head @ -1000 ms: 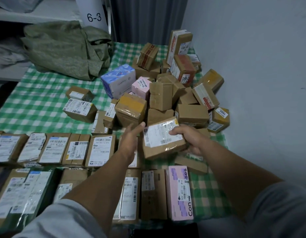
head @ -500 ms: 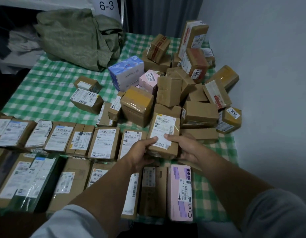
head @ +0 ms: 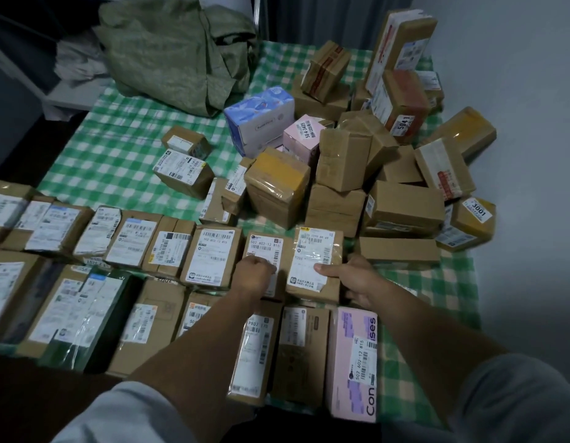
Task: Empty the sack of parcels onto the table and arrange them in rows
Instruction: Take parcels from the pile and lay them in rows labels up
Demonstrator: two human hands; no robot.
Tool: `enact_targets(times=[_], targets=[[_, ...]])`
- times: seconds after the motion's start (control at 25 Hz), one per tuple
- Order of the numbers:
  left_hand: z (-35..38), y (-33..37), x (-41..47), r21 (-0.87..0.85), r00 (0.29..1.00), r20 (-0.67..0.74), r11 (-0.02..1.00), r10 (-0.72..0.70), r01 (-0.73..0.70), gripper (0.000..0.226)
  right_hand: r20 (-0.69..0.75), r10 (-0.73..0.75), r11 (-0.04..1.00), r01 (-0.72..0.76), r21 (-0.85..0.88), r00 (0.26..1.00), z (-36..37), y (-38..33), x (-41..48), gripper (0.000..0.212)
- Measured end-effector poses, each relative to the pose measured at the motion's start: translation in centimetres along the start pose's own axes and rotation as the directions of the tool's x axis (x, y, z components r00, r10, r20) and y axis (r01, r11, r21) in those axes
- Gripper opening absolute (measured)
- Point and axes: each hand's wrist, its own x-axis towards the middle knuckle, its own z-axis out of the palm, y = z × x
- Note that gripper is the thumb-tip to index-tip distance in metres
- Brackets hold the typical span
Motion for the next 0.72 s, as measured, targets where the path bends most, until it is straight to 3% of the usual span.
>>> enact_targets(times=[0.32,0.48,0.6,0.72], targets=[[0.3,-0.8,1.3,-0.006,1.000,-0.016,1.000,-0.017,0.017,0.022,-0.015,0.047,0.997,-0.048,-0.060,0.999,0.1,0.9,1.0,0.040],[0.3,-0.7,1.3,-0.009,1.000,-0.018,1.000,-0.015,0.015,0.020,-0.061,0.029,0.984,-0.039,-0.171,0.998,0.2,1.1,1.2,0.042],[0.7,-0.2,1.2,-0.027,0.998,-0.049,0.999,0.037,-0.038,0.013,-0.155,-0.014,0.989,-0.009,-0.149,0.988,-0.8,0.5,0.2,0.026],[2.0,0.8,0.5,-0.041,0.994,-0.032,0.994,0.102,-0.103,0.011,-0.328,-0.092,0.970,0.010,-0.244,0.940,-3.3,-0.2,-1.4,0.015]])
